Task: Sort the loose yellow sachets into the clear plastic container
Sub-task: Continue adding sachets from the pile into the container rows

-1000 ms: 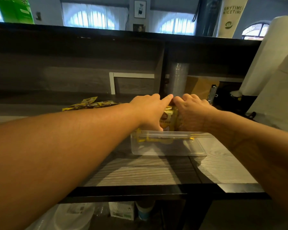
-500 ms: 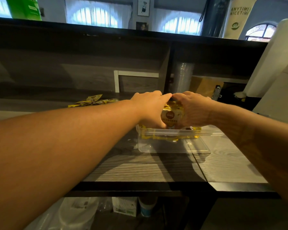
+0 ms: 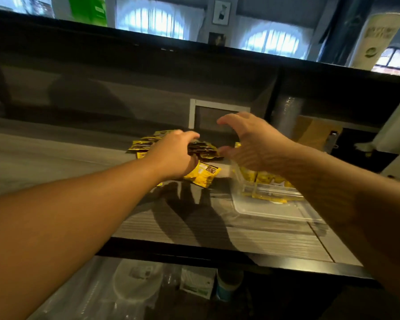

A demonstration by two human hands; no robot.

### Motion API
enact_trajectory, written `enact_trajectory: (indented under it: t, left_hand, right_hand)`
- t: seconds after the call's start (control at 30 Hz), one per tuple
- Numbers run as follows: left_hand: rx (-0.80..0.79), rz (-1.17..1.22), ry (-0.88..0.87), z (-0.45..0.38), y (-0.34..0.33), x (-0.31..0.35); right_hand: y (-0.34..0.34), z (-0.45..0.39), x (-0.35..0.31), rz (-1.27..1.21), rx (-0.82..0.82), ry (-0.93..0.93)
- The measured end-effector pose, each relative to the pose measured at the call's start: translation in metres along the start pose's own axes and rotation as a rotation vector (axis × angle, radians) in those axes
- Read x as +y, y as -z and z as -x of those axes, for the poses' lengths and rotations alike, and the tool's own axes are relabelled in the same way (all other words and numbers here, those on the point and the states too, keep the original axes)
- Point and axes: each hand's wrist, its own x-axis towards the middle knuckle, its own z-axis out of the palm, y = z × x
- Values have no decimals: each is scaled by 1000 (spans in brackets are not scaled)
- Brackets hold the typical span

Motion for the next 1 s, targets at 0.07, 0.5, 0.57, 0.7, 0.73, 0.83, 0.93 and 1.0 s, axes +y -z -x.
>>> enact_trajectory:
  t: [0.07, 0.5, 0.57, 0.7, 0.73, 0.83, 0.93, 1.0]
  left_hand:
    - [-25, -84, 46, 9, 1, -18]
    - [-63, -2, 140, 24, 2, -64]
    - [10, -7, 87, 23, 0, -64]
    - [129, -17, 82, 22, 1, -61]
    - [131, -9, 105, 22, 2, -61]
    - [76, 17, 136, 22, 2, -62]
    - [-38, 0, 119, 22, -1, -64]
    - [-59, -12, 101, 22, -3, -65]
  right_hand:
    - [-18, -6, -27, -65, 10, 44]
    - [-116, -33, -62, -159, -146, -140]
    - [-115, -34, -59, -184, -184, -154]
    - [-120, -36, -54, -157, -122, -134]
    - [-121, -35, -54, -163, -72, -126]
    - [-122, -32, -52, -272, 217, -124]
    - [-117, -30, -52, -575, 440, -161]
    - [-113, -28, -54, -780, 493, -188]
